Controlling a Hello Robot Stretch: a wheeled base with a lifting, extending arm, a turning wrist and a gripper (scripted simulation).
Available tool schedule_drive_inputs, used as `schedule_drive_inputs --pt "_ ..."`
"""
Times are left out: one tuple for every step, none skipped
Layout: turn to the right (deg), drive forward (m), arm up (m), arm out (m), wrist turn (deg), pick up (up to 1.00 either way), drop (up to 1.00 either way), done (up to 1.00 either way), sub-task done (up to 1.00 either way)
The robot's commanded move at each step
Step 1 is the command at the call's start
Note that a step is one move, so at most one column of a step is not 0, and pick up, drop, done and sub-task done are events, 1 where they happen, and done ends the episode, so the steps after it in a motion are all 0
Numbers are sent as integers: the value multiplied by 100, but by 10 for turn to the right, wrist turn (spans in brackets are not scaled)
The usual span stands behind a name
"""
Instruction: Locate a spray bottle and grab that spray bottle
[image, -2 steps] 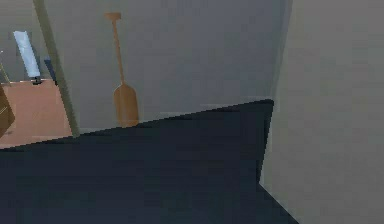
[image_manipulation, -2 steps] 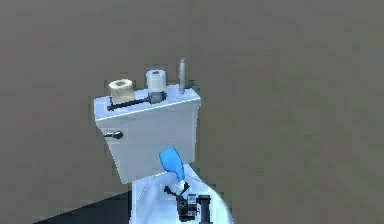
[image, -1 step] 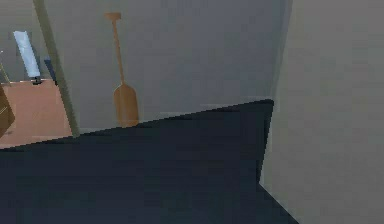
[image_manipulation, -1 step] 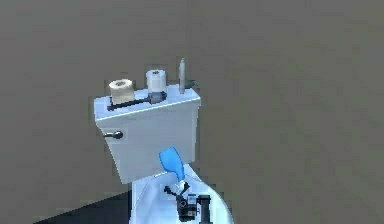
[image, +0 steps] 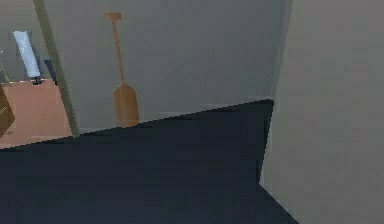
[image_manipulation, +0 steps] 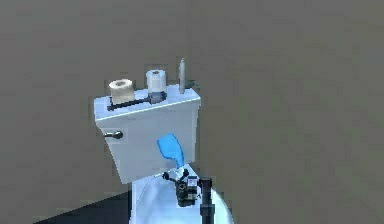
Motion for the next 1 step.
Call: schedule_drive_inputs --pt "0 0 0 0 0 0 0 100 0"
